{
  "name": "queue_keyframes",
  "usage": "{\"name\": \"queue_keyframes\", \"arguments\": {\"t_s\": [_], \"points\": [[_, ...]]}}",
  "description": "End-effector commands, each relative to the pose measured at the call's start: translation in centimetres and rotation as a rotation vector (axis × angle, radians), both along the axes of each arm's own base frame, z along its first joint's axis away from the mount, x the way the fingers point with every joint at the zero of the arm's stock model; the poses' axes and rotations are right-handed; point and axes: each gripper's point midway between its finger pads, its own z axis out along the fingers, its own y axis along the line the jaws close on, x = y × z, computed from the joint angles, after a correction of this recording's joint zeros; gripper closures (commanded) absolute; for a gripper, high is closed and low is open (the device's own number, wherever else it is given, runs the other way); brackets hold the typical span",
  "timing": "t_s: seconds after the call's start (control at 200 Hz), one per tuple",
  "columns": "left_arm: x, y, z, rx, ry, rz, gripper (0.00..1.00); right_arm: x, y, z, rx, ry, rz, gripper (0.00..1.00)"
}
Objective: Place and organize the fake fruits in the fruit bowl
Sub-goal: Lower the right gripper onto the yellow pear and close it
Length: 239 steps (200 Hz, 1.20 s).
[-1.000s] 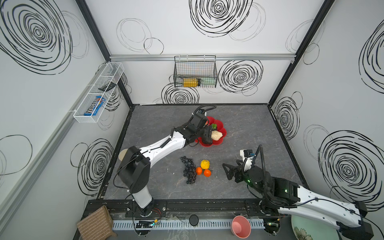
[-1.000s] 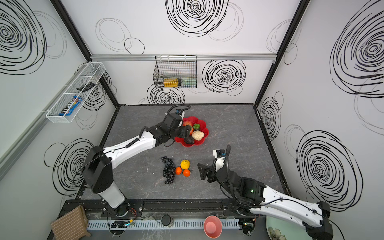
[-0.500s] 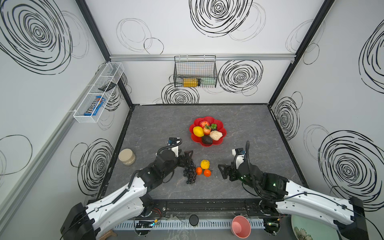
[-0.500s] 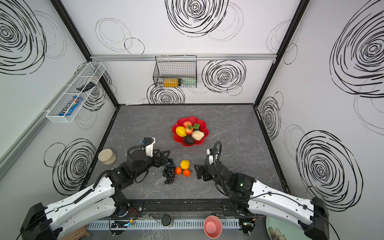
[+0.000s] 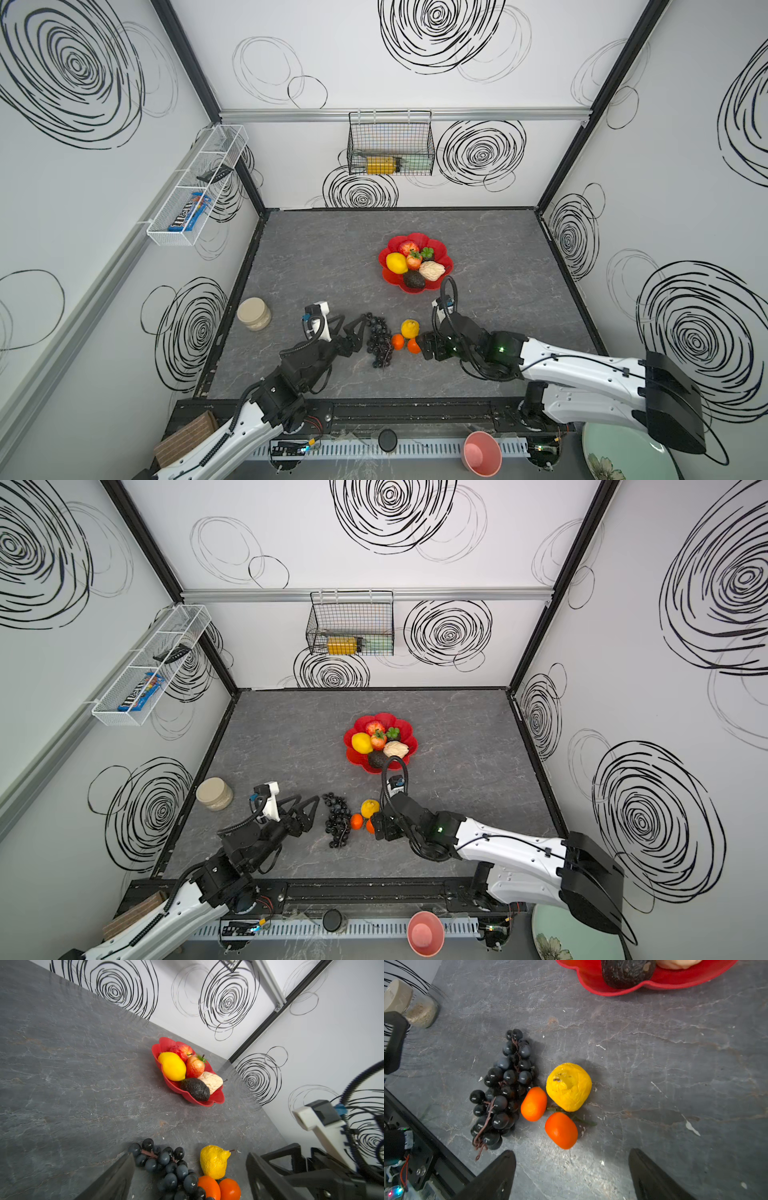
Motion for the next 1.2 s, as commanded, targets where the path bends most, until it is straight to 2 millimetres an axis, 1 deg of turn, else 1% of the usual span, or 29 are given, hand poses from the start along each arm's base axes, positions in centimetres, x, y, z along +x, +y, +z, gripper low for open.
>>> {"name": "queue_keyframes", "arguments": {"t_s": [0.0,0.11,0.28,0.37,0.485,0.545,0.615,0.806,1.011,1.191], "points": [[0.0,0.9,0.6,-0.053,-0.029,0.043,0.09,1.3,1.3,0.9,0.004,-0.016,0.004,0.1],[0.1,1.7,0.1,-0.065,-0.017,0.082,0.06,2.1,2.0,0.1,-0.01,0.022,0.002,0.1],[0.0,1.4,0.1,-0.065,-0.024,0.064,0.04,3.4,2.6,-1.2,-0.038,0.09,-0.013,0.1],[0.0,1.3,0.1,-0.063,-0.024,0.058,0.03,3.7,3.3,-2.3,-0.074,0.139,-0.007,0.11],[0.0,1.2,0.1,-0.065,-0.028,0.053,0.03,4.0,4.1,-4.1,-0.125,0.199,-0.01,0.15],[0.0,1.2,0.1,-0.066,-0.027,0.052,0.02,4.3,4.4,-4.6,-0.137,0.204,-0.021,0.17],[0.0,1.2,0.1,-0.067,-0.028,0.05,0.02,4.4,4.6,-4.9,-0.134,0.201,-0.023,0.17],[0.0,1.1,0.1,-0.07,-0.03,0.046,0.01,4.7,4.3,-6.3,-0.185,0.21,-0.044,0.19],[0.1,1.1,-0.1,-0.07,-0.028,0.046,0.0,4.6,4.6,-7.2,-0.207,0.218,-0.039,0.26],[0.1,1.2,-0.1,-0.072,-0.026,0.045,0.0,4.8,4.7,-7.2,-0.234,0.202,-0.039,0.33]]}}
